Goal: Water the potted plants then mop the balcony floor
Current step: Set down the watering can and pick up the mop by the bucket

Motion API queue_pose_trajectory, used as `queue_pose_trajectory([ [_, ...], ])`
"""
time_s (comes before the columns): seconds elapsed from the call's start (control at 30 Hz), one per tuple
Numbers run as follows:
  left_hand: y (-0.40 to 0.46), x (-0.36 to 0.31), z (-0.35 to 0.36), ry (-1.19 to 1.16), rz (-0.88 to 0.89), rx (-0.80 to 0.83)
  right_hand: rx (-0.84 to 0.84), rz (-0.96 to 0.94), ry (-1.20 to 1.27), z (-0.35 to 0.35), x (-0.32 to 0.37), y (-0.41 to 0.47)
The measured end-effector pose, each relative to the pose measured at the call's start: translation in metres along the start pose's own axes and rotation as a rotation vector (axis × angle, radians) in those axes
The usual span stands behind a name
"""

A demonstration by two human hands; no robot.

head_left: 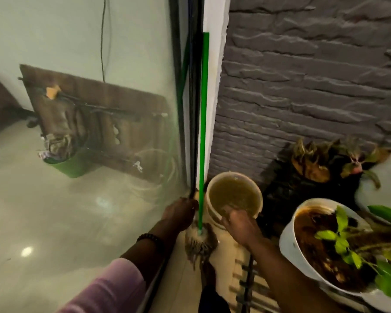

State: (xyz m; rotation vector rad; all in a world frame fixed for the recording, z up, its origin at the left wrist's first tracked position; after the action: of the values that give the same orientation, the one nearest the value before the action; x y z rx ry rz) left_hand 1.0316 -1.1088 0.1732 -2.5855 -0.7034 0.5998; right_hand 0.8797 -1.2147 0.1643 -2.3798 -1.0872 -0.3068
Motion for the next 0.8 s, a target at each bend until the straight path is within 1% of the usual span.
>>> queue_pose_trajectory([
  [0.1,0.045,-0.002,-0.030,-0.010,-0.052,0.005,0.039,-0.029,0.027,-0.029,-0.004,0.056],
  [0.2,0.093,-0.004,-0.068,-0.103,-0.125,-0.024,0.005,-0.087,0.044,-0.062,-0.006,0.106],
  [0.3,0.127,-0.008,-0.109,-0.173,-0.160,-0.112,0.003,-0.148,0.089,-0.092,-0.003,0.144],
  [0.43,0.173,-0.018,-0.161,-0.226,-0.154,-0.249,-0.033,-0.176,0.081,-0.122,0.000,0.182],
  [0.57,0.217,-0.031,-0.202,-0.401,-0.217,-0.384,-0.074,-0.174,0.112,-0.136,0.000,0.201],
  [0.63,0.235,-0.035,-0.214,-0.499,-0.220,-0.418,-0.082,-0.176,0.103,-0.140,-0.001,0.206],
  [0.73,0.258,-0.036,-0.226,-0.756,-0.233,-0.471,-0.088,-0.168,0.062,-0.148,-0.004,0.218],
  [0.8,0.269,-0.035,-0.230,-0.844,-0.251,-0.501,-0.090,-0.146,0.079,-0.151,-0.007,0.226],
])
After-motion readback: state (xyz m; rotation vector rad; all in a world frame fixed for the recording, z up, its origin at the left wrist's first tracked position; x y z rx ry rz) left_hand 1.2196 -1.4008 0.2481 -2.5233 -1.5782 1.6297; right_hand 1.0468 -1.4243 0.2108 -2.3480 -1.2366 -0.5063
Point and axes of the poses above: each hand's wrist, its own y-axis towards the middle knuckle, its own z-axis out of the palm, x = y × z, the point moved 3 cm from there along y, towards the middle knuckle, and after that the axes turned 4 degrees about x, right-handed, at the moved point
